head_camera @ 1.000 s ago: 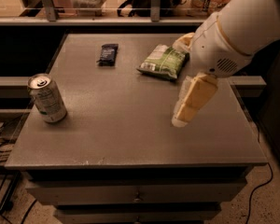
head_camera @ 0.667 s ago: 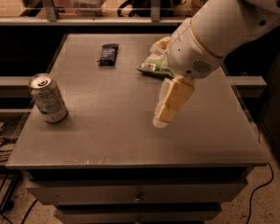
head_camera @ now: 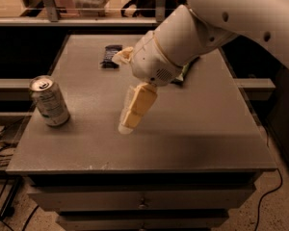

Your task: Knock 7up can over

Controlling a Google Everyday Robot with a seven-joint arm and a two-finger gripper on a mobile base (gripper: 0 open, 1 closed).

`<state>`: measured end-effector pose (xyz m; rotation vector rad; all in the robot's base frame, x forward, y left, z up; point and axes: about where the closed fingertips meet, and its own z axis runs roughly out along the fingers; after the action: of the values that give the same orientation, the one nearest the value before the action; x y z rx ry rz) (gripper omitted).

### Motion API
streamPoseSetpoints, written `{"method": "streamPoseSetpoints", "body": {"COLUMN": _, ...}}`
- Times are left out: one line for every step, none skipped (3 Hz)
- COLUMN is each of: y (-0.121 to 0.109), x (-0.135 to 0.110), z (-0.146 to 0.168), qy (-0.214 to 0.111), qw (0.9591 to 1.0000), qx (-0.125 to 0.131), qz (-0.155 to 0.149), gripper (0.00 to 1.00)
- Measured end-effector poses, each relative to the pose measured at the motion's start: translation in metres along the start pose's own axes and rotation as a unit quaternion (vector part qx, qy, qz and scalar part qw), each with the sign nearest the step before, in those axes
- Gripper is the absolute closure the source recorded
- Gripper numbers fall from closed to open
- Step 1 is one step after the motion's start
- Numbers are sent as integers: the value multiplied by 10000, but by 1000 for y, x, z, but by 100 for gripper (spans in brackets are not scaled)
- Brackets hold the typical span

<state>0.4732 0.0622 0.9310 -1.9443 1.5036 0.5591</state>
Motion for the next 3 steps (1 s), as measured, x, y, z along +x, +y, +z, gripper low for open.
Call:
{"method": "streamPoseSetpoints", "body": {"y": -4, "x": -26, "z": 26, "qy": -561, "qw": 9979, "qx": -213, "qz": -228, "gripper": 0}}
{"method": "streamPoseSetpoints", "body": {"y": -3, "x": -28, "z": 27, "qy": -592, "qw": 9977, "qx": -233, "qz": -237, "gripper": 0}}
{"method": "streamPoseSetpoints", "body": {"y": -2, "x": -29, "z": 30, "qy": -618, "qw": 9974, "qx": -276, "qz": -256, "gripper": 0}}
